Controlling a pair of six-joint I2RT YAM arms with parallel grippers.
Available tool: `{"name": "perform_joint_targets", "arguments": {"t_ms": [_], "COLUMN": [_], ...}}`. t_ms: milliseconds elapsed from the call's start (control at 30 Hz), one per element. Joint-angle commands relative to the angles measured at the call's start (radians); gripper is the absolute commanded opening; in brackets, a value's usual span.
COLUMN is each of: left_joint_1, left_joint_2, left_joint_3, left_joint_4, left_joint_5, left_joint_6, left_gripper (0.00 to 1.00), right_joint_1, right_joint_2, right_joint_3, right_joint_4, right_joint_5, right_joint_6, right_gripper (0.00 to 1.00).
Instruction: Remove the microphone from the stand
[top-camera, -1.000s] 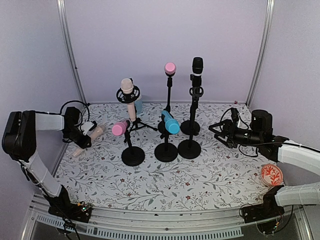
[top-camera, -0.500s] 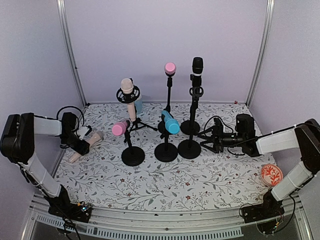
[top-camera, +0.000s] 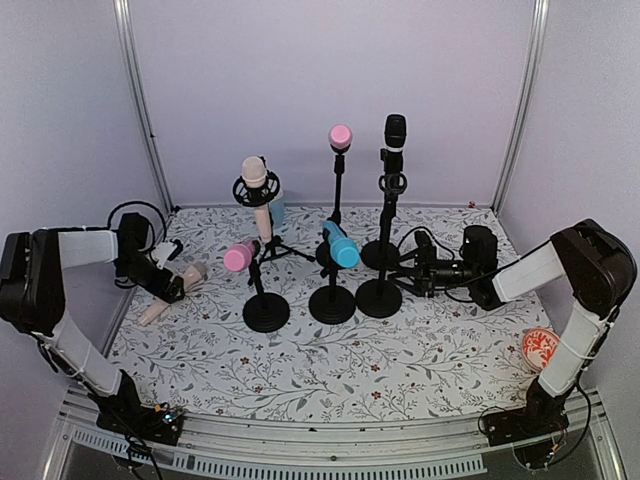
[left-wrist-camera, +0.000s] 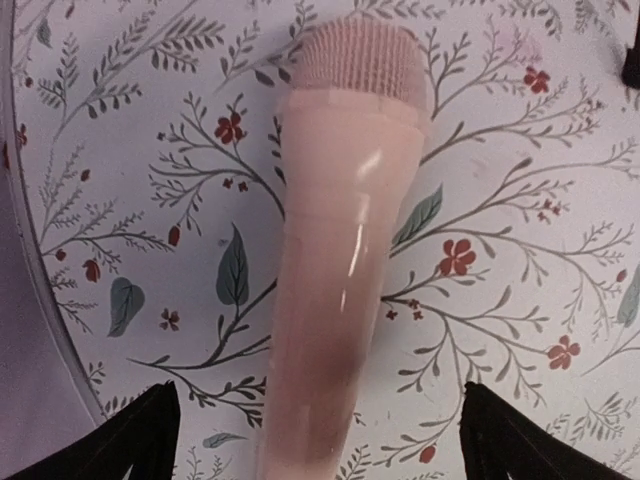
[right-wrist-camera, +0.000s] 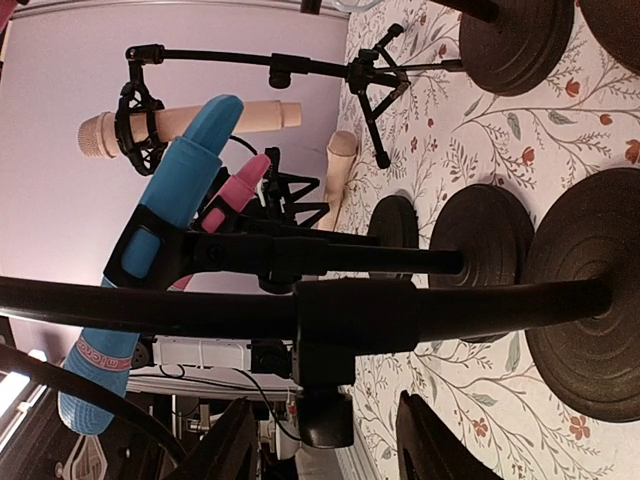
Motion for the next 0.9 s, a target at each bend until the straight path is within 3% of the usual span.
{"name": "perform_joint_targets", "arguments": {"t_ms": [0,333,500,733,867], "left_joint_1": [-0.009,-0.163,-0.234,-0.25,-0.252], "left_joint_2": [-0.047,-0.085,-0.095,-0.115,-0.124], "left_joint_3": [0.129,0.266,0.302,0.299,0.292], "left_joint_4": [-0.099,-0.185,-0.212,-0.224,-0.224], "left_joint_5": [0.091,0.106,0.093,0.089,0.079], "left_joint_6": [-0.03,-0.071,-0.073,-0.051,-0.033], "left_gripper": [0.99,0.99,0.99,0.99,0.99], "right_joint_1": [-0.006,-0.007,-0.01,-0.012,-0.012], "right_joint_2": [0.044,0.095,0.094,0.079,0.044], "right_joint_3": [0.038,0.047,0.036,0.024,0.035], "right_joint_4": [0.123,0.196,0.192,0.084,-0.105], "right_joint_5": [-0.041,-0.064,-0.066,-0.039,0.011], "right_joint_6": [0.043,0.083,0.07,-0.009,-0.119], "right_gripper": [0.47,0.21,0.01,0.0,0.0]}}
